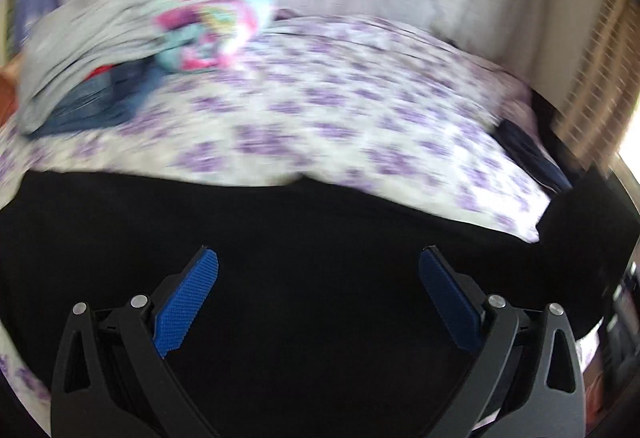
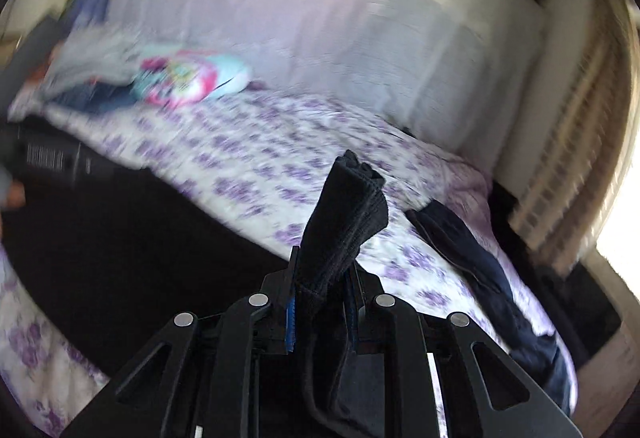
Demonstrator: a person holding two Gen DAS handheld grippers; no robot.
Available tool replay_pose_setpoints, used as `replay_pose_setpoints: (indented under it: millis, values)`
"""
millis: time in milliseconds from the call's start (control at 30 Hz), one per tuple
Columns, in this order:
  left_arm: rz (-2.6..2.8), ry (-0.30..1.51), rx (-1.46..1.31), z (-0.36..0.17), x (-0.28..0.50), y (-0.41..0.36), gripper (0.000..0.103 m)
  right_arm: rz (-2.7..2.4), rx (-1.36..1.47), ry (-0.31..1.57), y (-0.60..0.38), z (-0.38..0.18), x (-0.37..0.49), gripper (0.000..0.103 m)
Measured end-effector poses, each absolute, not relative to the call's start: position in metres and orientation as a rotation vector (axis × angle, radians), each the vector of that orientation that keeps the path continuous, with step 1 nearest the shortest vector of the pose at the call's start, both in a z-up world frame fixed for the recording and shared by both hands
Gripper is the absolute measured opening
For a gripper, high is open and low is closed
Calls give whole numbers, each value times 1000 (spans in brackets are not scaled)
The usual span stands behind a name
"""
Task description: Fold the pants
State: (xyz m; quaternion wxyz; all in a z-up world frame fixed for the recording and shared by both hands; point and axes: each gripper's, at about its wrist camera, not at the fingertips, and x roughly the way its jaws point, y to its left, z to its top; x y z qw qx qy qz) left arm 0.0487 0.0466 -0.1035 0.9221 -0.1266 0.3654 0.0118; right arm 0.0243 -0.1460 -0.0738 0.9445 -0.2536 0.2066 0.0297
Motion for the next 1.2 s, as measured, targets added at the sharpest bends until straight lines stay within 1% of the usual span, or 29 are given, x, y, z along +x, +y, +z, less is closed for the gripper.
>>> replay_pose_setpoints:
  millis: [133,233,333,433,467,533,567,600,633,700,800,867,900,933,967,1033,1067,1133,1167,1200]
  values:
    - [66,768,-319,-118,40,86,99,122,-745,465,-97,-111,20,19]
    - [47,780,-318,-126,40,88,99,140,-902,476,-74,-135,18,19]
    - [28,775,-293,-126,39,85,99,174,-985,524,-63,-147,18,20]
    - [-6,780,-298,-127,42,83,99,196,-1045,539,-59,-147,15,23]
    - [-17,787,-292,-126,44,81,99,202,-1048,544,-58,-145,15,25]
    - [-29,802,-273,-126,47,77,99,277,-978,564,-62,-129,9,42]
    - [-54,809,-264,-123,50,74,99,324,-907,570,-65,-118,5,46]
    - [-79,811,-268,-121,52,73,99,363,-839,570,-70,-108,0,54]
    - [-113,816,-282,-118,55,73,99,385,-792,566,-73,-101,-3,58]
    - [-200,835,-329,-111,64,69,99,403,-729,554,-78,-93,-10,58]
    - [-385,898,-414,-102,85,52,99,387,-704,519,-79,-98,-11,58]
    - [-465,931,-445,-98,96,39,99,411,-618,541,-83,-102,-3,54]
    - [-493,937,-441,-93,101,29,99,436,-555,579,-86,-107,3,44]
    - [-505,932,-425,-89,104,21,99,468,-503,632,-88,-113,9,40]
    - [-512,924,-409,-85,104,15,99,509,-460,686,-89,-121,14,40]
    - [-536,917,-376,-81,104,0,99,520,-459,676,-89,-126,10,41]
    - [-551,921,-374,-80,105,-6,99,519,-473,669,-88,-124,6,41]
    - [-596,948,-372,-82,106,-19,99,552,-414,658,-96,-112,0,40]
    - [-614,955,-368,-83,105,-26,99,571,-344,652,-106,-103,-3,41]
    - [-627,953,-362,-83,103,-30,99,573,-274,649,-119,-95,-4,45]
